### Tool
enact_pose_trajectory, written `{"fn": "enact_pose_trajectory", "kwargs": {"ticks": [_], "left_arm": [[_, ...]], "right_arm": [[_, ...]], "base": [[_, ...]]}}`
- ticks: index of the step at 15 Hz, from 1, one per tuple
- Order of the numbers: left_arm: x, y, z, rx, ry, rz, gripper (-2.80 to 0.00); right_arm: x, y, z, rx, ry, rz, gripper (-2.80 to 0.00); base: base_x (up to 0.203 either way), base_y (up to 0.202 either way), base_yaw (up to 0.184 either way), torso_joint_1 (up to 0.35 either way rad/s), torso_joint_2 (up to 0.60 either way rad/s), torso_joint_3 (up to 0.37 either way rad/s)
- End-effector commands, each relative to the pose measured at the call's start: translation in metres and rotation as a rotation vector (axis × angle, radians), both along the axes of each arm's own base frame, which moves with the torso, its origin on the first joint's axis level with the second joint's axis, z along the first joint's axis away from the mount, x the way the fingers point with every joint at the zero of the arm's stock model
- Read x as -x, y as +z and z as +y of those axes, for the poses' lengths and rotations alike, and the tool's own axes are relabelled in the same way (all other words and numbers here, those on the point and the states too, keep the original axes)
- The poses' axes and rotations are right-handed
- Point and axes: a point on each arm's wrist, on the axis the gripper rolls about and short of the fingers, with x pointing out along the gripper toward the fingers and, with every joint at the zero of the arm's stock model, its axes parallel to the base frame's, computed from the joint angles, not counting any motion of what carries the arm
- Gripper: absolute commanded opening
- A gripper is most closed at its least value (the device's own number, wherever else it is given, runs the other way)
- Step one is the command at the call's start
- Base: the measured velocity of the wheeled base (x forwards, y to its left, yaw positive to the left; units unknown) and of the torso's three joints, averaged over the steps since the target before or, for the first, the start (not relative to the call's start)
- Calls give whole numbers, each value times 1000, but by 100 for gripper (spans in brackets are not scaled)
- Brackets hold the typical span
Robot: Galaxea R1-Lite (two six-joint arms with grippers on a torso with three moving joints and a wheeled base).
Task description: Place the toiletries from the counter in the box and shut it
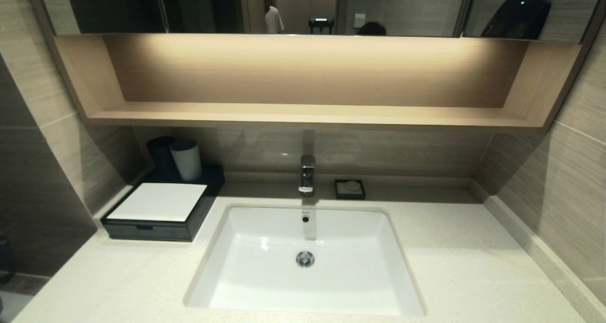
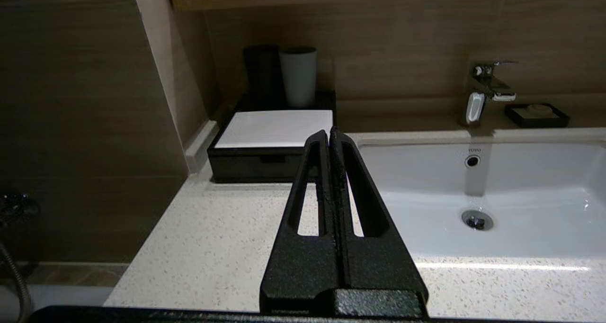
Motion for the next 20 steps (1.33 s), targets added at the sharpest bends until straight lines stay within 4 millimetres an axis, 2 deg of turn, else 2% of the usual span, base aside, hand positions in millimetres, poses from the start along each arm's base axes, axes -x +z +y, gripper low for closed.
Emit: {"fn": "enact_pose_trajectory", "kwargs": {"ticks": [1,4,6,11,20], "left_arm": [[-4,-10,0,3,1,28,-280],[-8,-23,0,3,1,70,-280],[-7,-24,0,5,1,78,-280],[0,-44,0,6,-2,159,-280],[0,-44,0,54,0,166,-280]], "right_arm": [[0,0,0,1,0,-1,-280],[0,0,0,0,0,0,-280],[0,0,0,1,0,-1,-280],[0,0,0,0,0,0,-280],[0,0,0,1,1,0,-280]], "base": [[0,0,0,0,0,0],[0,0,0,0,0,0],[0,0,0,0,0,0],[0,0,0,0,0,0],[0,0,0,0,0,0]]}}
